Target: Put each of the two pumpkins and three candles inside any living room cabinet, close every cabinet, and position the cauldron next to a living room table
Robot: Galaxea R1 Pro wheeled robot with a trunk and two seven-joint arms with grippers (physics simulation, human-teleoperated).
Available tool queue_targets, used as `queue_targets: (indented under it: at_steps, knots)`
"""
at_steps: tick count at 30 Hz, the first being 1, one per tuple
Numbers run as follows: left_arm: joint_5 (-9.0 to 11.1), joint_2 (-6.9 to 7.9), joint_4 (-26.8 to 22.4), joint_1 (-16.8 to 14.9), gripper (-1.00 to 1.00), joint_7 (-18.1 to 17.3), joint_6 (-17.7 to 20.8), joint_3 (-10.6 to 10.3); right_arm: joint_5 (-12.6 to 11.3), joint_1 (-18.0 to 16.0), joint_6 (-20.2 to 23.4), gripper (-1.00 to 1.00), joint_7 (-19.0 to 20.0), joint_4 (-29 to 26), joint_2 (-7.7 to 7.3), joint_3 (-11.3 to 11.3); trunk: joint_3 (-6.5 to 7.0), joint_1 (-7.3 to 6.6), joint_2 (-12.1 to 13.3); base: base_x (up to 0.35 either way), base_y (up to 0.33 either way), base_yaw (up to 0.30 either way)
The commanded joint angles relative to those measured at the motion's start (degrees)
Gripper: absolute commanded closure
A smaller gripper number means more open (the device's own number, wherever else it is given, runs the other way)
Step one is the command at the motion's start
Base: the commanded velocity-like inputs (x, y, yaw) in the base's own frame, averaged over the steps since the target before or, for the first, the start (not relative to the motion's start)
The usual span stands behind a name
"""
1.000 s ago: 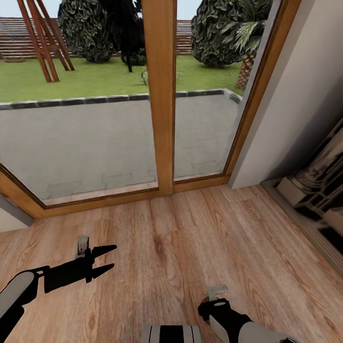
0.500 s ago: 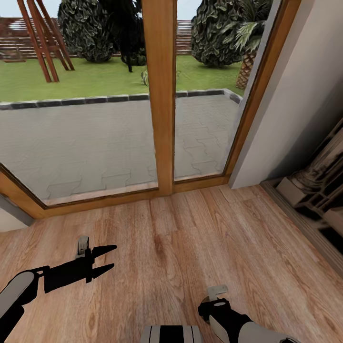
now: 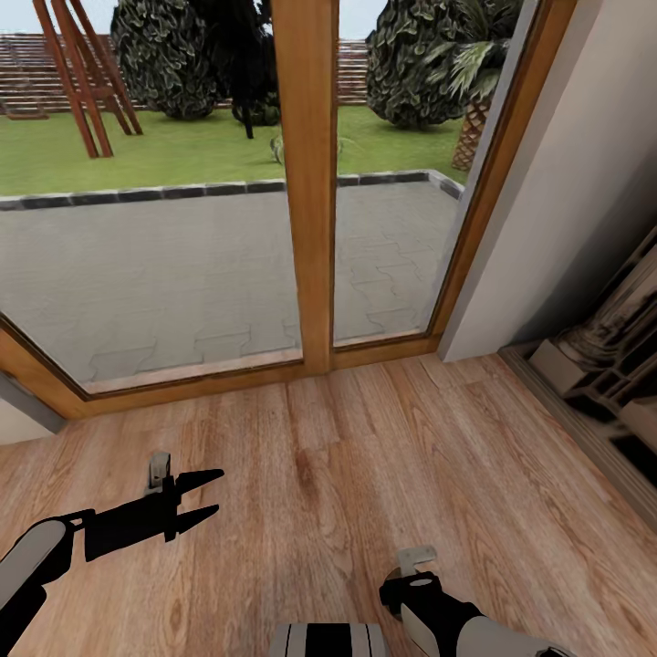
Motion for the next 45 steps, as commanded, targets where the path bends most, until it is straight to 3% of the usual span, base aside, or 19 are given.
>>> queue_targets:
  at_steps: [1,12,16,40,45]
  knots:
    - [-0.5,0.04,0.0,0.0,-1.00,-0.6,0.0,-0.1,-0.3,0.0,0.4,-1.00,-0.3,-0.1,-0.01,0.5,-0.04,-0.01,0.0,0.000,0.000,0.000]
    - [-0.5,0.04,0.0,0.0,-1.00,-0.6,0.1,-0.1,-0.3,0.0,0.4,-1.00,-0.3,-0.1,-0.02,0.5,-0.04,-0.01,0.0,0.000,0.000,0.000]
    - [-0.5,0.06,0.0,0.0,-1.00,-0.6,0.0,-0.1,-0.3,0.0,0.4,-1.00,-0.3,-0.1,-0.04,0.5,-0.92,0.09,-0.1,0.000,0.000,0.000]
    - [-0.5,0.04,0.0,0.0,-1.00,-0.6,0.0,-0.1,-0.3,0.0,0.4,-1.00,-0.3,-0.1,-0.08,0.5,-0.92,0.09,-0.1,0.000,0.000,0.000]
    - [-0.5,0.04,0.0,0.0,-1.00,-0.6,0.0,-0.1,-0.3,0.0,0.4,-1.00,-0.3,-0.1,-0.05,0.5,-2.03,0.22,-0.1,0.000,0.000,0.000]
